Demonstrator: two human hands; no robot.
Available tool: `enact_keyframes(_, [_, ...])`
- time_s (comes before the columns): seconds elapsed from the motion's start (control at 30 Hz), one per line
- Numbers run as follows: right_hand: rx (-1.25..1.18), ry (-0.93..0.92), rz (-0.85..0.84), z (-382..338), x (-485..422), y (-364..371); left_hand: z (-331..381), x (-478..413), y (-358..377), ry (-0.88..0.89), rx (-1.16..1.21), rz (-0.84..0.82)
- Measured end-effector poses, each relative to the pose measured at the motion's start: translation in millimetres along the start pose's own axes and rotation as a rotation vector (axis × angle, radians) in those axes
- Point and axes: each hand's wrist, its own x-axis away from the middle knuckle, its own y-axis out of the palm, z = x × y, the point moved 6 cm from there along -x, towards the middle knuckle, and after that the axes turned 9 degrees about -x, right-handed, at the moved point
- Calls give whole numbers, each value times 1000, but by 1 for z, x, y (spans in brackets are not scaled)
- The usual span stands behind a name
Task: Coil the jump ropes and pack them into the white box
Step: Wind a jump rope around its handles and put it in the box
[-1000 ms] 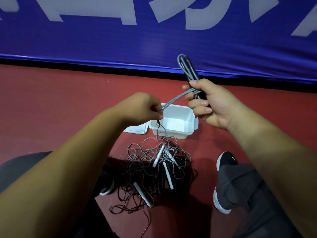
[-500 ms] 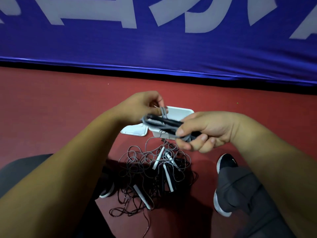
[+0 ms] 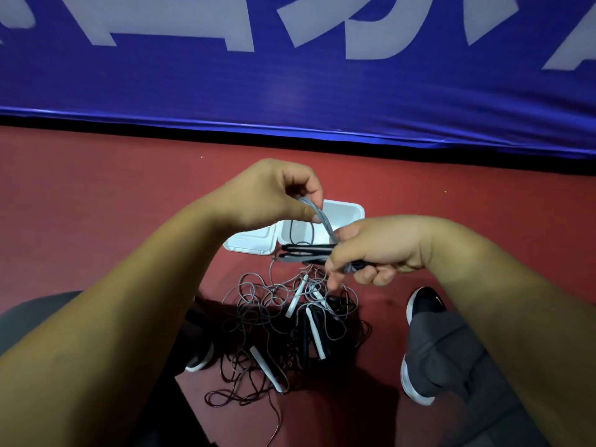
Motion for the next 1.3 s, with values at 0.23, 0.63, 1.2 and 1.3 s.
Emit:
enact_keyframes(0.23, [-45, -144, 392, -3, -15, -40, -10, 8, 1, -77, -324, -143])
enact_keyframes(0.63, [-485, -498, 391, -34, -14, -38, -42, 9, 23, -440, -62, -27])
enact_keyframes(1.2, [-764, -568, 124, -48, 13, -43, -18, 0, -11, -71, -166, 50])
enact_keyframes(1.3, [-724, -544, 136, -43, 8, -40, -20, 1, -12, -79, -472, 117])
